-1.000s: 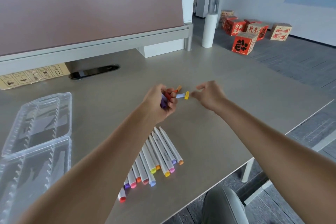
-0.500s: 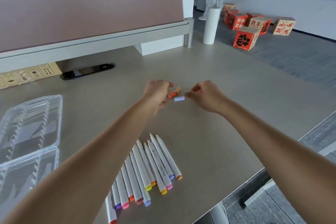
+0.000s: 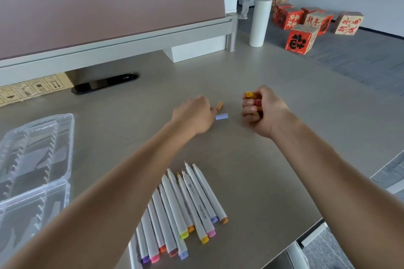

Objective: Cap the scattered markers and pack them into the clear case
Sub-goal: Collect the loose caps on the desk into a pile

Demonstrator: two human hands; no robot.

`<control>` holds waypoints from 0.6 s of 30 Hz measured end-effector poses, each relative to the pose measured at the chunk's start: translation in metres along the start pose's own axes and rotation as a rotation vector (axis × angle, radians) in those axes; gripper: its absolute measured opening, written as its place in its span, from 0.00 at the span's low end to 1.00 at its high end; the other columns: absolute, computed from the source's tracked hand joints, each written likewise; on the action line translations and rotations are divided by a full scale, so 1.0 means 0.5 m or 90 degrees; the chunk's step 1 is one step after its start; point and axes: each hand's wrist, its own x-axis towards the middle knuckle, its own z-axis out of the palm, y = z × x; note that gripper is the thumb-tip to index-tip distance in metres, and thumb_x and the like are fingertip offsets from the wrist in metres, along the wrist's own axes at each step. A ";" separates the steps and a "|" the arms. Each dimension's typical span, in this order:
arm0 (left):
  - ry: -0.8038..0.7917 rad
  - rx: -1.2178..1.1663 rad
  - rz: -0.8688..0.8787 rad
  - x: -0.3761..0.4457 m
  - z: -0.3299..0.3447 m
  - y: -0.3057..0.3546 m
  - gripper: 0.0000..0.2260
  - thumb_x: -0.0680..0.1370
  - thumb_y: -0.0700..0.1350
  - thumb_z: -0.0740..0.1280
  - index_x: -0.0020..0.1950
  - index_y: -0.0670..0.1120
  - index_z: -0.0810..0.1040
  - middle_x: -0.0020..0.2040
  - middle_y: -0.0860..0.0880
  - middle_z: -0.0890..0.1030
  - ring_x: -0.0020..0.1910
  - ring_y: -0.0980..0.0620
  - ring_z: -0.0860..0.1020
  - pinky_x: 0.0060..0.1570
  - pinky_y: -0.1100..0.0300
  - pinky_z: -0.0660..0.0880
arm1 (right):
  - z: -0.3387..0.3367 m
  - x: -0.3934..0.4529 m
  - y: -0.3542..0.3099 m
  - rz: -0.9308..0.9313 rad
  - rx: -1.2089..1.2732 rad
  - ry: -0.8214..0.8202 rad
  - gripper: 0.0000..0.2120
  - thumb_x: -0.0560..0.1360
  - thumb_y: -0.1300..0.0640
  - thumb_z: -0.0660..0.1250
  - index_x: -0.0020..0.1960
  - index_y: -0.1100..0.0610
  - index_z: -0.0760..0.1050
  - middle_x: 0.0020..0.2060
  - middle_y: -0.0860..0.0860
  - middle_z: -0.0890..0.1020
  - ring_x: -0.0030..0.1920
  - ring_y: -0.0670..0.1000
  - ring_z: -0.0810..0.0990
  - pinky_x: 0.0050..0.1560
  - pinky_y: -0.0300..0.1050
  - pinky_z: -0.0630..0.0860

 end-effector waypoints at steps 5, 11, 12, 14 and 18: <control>-0.109 -0.491 -0.209 -0.012 -0.022 0.013 0.08 0.75 0.44 0.54 0.35 0.47 0.64 0.29 0.47 0.66 0.25 0.48 0.62 0.26 0.63 0.56 | 0.012 0.005 -0.002 0.020 0.081 -0.023 0.14 0.81 0.57 0.58 0.37 0.58 0.71 0.28 0.52 0.74 0.22 0.47 0.70 0.17 0.35 0.63; -0.286 -0.948 -0.301 -0.033 -0.023 0.016 0.12 0.80 0.48 0.56 0.36 0.51 0.63 0.27 0.52 0.63 0.21 0.54 0.59 0.19 0.67 0.55 | 0.004 0.017 -0.009 0.091 0.201 -0.072 0.13 0.81 0.59 0.57 0.37 0.57 0.66 0.25 0.50 0.72 0.19 0.44 0.69 0.15 0.33 0.62; -0.288 -1.010 -0.302 -0.036 -0.020 0.017 0.11 0.80 0.47 0.57 0.37 0.50 0.64 0.28 0.52 0.64 0.22 0.54 0.60 0.18 0.67 0.56 | 0.004 0.017 -0.011 0.089 0.194 -0.067 0.14 0.82 0.60 0.57 0.36 0.56 0.65 0.24 0.49 0.70 0.18 0.44 0.67 0.14 0.33 0.60; -0.280 -1.122 -0.305 -0.042 -0.020 0.022 0.08 0.78 0.44 0.56 0.38 0.47 0.68 0.30 0.50 0.68 0.23 0.54 0.64 0.18 0.68 0.58 | 0.005 0.019 -0.016 0.078 0.162 -0.055 0.14 0.82 0.61 0.56 0.36 0.55 0.65 0.26 0.48 0.70 0.17 0.43 0.65 0.14 0.33 0.58; -0.246 -1.186 -0.303 -0.038 -0.019 0.025 0.10 0.78 0.45 0.56 0.38 0.46 0.70 0.32 0.47 0.75 0.25 0.52 0.70 0.19 0.69 0.60 | -0.002 0.026 -0.026 0.049 0.114 -0.041 0.14 0.83 0.59 0.60 0.39 0.55 0.71 0.30 0.48 0.77 0.19 0.42 0.67 0.15 0.33 0.59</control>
